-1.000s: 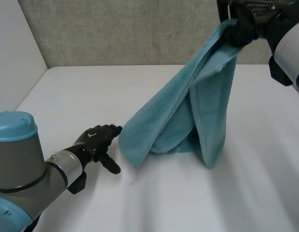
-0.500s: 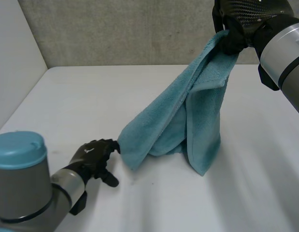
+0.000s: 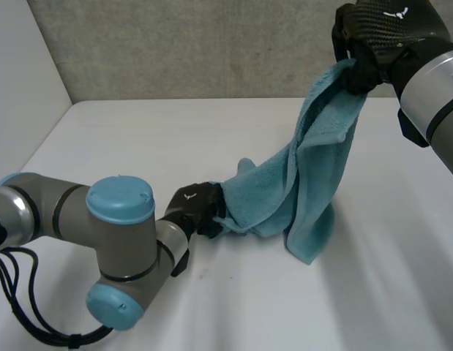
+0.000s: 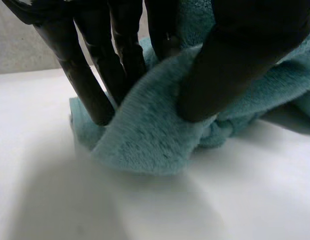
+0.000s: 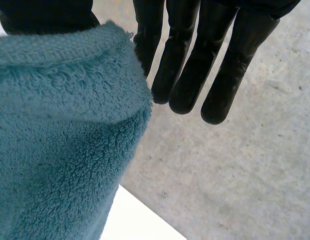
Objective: Fold the laundry
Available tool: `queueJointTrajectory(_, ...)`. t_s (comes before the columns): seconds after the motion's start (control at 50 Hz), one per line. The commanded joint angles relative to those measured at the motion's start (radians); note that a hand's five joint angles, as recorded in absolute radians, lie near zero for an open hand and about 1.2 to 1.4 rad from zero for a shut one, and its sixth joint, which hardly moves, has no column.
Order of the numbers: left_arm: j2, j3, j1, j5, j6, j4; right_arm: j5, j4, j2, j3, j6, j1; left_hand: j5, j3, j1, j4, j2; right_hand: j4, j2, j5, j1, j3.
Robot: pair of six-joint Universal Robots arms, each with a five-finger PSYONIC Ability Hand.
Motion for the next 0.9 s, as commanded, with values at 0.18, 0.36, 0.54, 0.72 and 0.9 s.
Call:
queueJointTrajectory(0.18, 0.331, -0.114, 0.204, -0.035, 0.229, -0.062, -0.019, 0.101, 0.057, 0.111, -0.234, -0.126, 0.35, 0.35, 0.305, 0.342, 0.335, 0.204, 0.222, 0.242, 0.417, 0.214)
queueJointTrajectory(0.36, 0.405, -0.252, 0.305, 0.007, 0.62, -0.069, -0.019, 0.216, 0.217, 0.196, -0.445, -0.126, 0.35, 0.35, 0.305, 0.342, 0.335, 0.204, 0.222, 0.242, 0.417, 0.214)
queueJointTrajectory(0.54, 0.191, -0.096, 0.313, 0.011, 0.714, -0.051, -0.007, 0.192, 0.393, 0.029, -0.457, -0.128, 0.35, 0.35, 0.305, 0.342, 0.335, 0.204, 0.222, 0.242, 0.417, 0.214)
queueJointTrajectory(0.72, 0.098, 0.478, 0.294, 0.007, 0.723, 0.058, 0.119, -0.013, 0.484, -0.478, -0.451, -0.128, 0.35, 0.35, 0.305, 0.342, 0.335, 0.204, 0.222, 0.242, 0.417, 0.214)
queueJointTrajectory(0.9, 0.265, 0.477, 0.304, 0.005, 0.736, 0.429, 0.105, -0.433, 0.251, -0.4, -0.453, -0.096, 0.35, 0.35, 0.305, 0.342, 0.335, 0.204, 0.222, 0.242, 0.417, 0.214)
